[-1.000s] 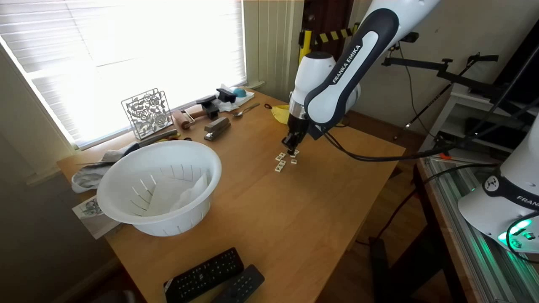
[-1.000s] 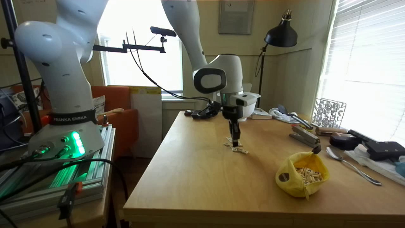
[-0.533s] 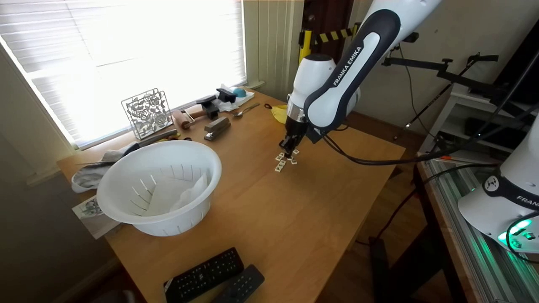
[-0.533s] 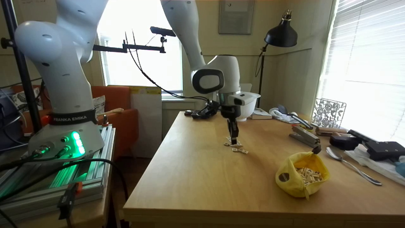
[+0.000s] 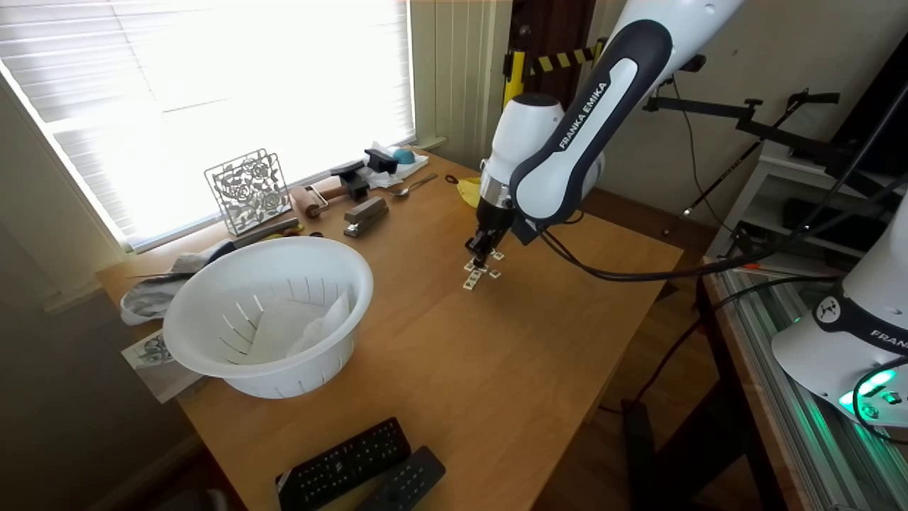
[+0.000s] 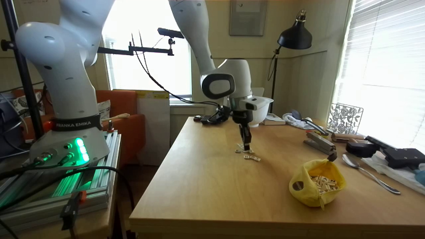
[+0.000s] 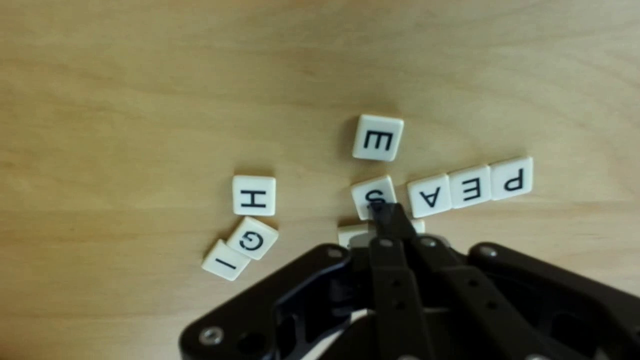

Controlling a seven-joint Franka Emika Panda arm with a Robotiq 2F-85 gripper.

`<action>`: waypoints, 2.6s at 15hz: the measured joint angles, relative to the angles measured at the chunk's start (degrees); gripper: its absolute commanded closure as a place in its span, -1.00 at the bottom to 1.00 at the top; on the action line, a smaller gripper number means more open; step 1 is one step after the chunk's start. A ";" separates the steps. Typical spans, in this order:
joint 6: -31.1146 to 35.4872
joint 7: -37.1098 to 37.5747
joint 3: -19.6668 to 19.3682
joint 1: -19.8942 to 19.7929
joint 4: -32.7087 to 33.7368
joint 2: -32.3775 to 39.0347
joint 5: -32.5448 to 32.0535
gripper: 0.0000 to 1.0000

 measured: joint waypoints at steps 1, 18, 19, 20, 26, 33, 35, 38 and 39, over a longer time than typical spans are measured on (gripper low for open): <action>0.32 0.00 -0.06 0.00 0.19 0.19 0.00 1.00; 2.03 0.22 -0.12 0.00 1.89 1.62 0.00 1.00; 2.03 0.22 -0.12 0.00 1.85 1.59 0.00 1.00; 2.03 0.22 -0.12 0.00 1.81 1.57 0.00 1.00; 2.01 0.22 -0.13 0.00 1.20 1.20 0.00 1.00; 1.78 0.51 -0.13 0.00 0.95 1.00 0.00 1.00; 1.68 0.84 -0.10 0.00 0.94 0.97 0.00 1.00; 1.39 1.49 -0.03 0.06 0.82 0.83 0.04 1.00; 1.19 1.66 0.03 0.10 0.71 0.72 0.12 1.00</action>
